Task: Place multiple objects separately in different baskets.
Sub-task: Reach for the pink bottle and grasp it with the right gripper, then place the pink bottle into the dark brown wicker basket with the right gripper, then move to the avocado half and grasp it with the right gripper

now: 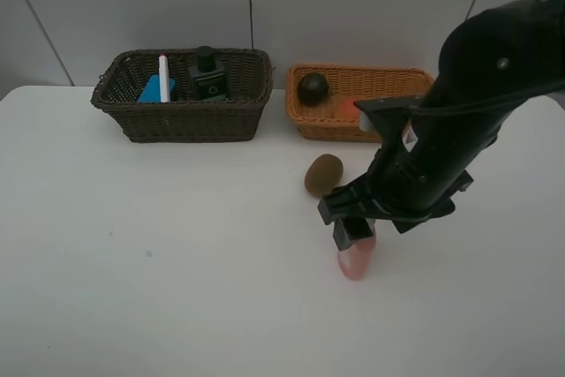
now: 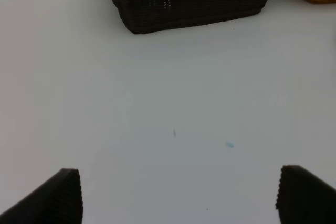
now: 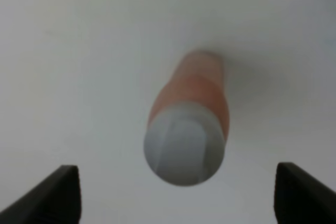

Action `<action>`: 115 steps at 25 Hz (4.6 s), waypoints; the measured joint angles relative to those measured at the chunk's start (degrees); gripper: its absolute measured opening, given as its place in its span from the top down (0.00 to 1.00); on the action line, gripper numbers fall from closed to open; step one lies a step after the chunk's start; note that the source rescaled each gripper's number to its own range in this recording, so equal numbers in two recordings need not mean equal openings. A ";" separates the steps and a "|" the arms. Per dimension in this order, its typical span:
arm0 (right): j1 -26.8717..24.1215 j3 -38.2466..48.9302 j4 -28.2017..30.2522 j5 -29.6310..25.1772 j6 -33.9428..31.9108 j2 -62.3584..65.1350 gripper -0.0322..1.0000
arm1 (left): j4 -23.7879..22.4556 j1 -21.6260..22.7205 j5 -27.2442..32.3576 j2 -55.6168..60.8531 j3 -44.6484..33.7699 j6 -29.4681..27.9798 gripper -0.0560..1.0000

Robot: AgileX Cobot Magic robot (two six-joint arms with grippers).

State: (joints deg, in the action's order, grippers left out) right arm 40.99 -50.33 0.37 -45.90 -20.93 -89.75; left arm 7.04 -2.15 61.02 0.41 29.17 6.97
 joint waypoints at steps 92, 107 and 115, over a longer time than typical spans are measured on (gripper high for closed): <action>-7.52 -77.91 -0.37 -23.31 18.62 -34.77 0.00 | 0.00 0.00 0.00 0.00 0.00 0.00 0.09; -17.31 -30.09 4.45 -24.03 1.69 -7.80 0.00 | 0.00 0.00 0.00 0.00 0.00 0.00 0.09; -29.65 -19.25 -3.18 -15.08 -8.13 -7.46 0.00 | 0.00 0.00 0.00 0.00 0.00 0.00 0.09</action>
State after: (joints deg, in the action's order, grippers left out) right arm 11.34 -69.58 -2.81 -60.99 -29.05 -97.21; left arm 7.04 -2.15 61.02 0.41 29.17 6.97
